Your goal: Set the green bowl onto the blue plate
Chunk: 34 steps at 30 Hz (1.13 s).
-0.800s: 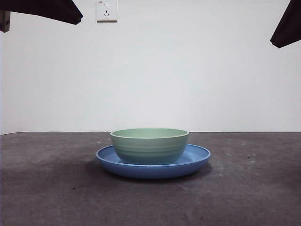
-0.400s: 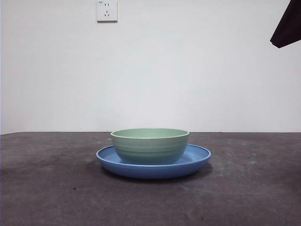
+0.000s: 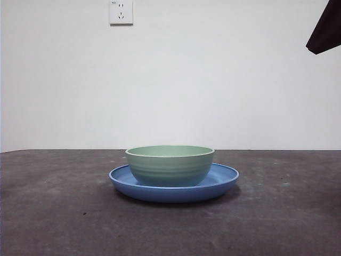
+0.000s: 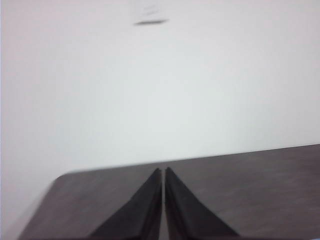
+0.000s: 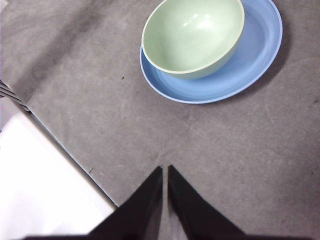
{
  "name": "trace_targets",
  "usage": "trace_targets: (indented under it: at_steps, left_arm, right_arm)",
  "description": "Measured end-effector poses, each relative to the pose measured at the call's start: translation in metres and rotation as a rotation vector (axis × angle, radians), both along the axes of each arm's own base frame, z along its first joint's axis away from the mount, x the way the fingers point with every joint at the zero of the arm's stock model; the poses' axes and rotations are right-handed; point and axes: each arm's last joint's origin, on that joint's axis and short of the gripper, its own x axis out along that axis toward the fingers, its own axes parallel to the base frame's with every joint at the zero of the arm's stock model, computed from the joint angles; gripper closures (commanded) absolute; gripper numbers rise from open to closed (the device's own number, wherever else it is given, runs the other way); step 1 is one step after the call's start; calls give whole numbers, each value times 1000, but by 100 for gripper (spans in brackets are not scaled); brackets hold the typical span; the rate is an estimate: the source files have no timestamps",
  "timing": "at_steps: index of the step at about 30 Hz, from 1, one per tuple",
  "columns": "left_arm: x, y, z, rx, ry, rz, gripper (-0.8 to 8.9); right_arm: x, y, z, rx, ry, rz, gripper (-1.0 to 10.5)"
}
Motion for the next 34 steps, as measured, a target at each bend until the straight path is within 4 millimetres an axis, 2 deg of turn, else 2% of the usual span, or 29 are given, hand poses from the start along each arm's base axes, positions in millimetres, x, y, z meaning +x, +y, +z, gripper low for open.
trace_targets:
  at_steps: [8, 14, 24, 34]
  left_arm:
    - [-4, 4, -74, -5, 75, 59, 803]
    - [-1, 4, -113, -24, 159, 58, 803]
    - [1, 4, -138, -26, 229, 59, 803]
    - [1, 4, -145, -38, 267, 60, 803]
  right_arm:
    - [0, 0, 0, 0, 0, 0, 934]
    - [0, 0, 0, 0, 0, 0, 934]
    - [0, 0, 0, 0, 0, 0, 934]
    - [0, 0, 0, 0, 0, 0, 934]
